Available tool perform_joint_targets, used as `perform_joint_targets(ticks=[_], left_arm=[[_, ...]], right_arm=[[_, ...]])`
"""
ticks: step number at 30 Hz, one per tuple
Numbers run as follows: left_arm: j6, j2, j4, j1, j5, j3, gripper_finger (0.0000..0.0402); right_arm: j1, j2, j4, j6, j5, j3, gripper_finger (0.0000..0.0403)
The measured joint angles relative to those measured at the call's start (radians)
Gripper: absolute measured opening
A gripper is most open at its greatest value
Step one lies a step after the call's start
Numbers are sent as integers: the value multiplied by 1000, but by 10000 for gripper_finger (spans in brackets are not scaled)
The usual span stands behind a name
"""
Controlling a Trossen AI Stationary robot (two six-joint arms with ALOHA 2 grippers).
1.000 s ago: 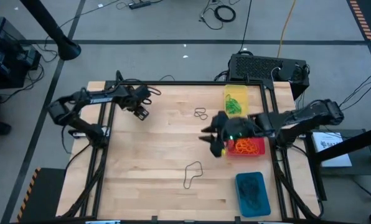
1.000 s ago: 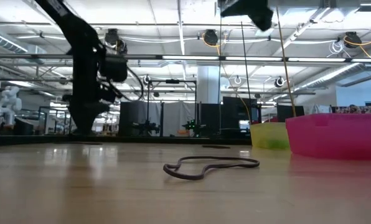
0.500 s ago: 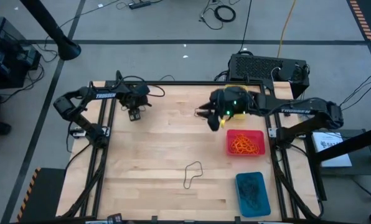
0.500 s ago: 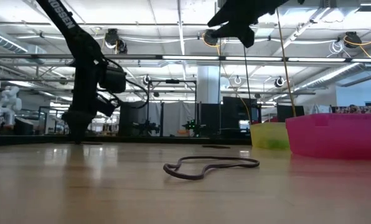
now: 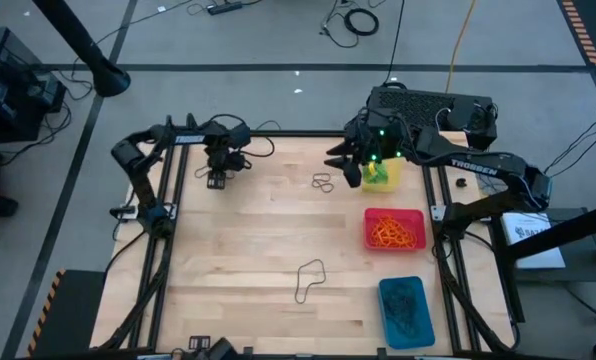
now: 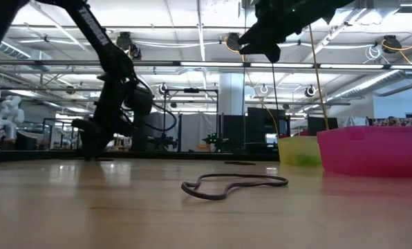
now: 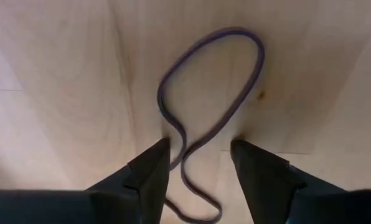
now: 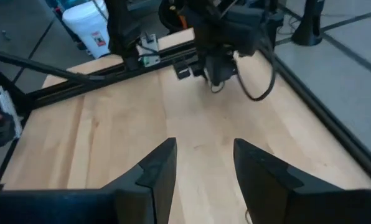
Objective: Sort rubber bands into baskets
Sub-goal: Put the violet rubber band into the blue bin
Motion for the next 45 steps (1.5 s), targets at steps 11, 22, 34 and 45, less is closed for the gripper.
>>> perform_joint_targets(ticks=[11,22,34,45], left_arm=[[-21,46,-25,-13,-43,32,12],[-201,-176,-143,-67,321,87,2],[-351,-407,-95,-147,302,75,8],[-190,-266,80,-54,302,-105,129]], right_arm=[[-28,0,-133,-156,-20,0,152],[-31,18,-113,-205,-17,0,152],[19,150,50,-36,-22,0,152],[78,186,73,0,-23,0,152]])
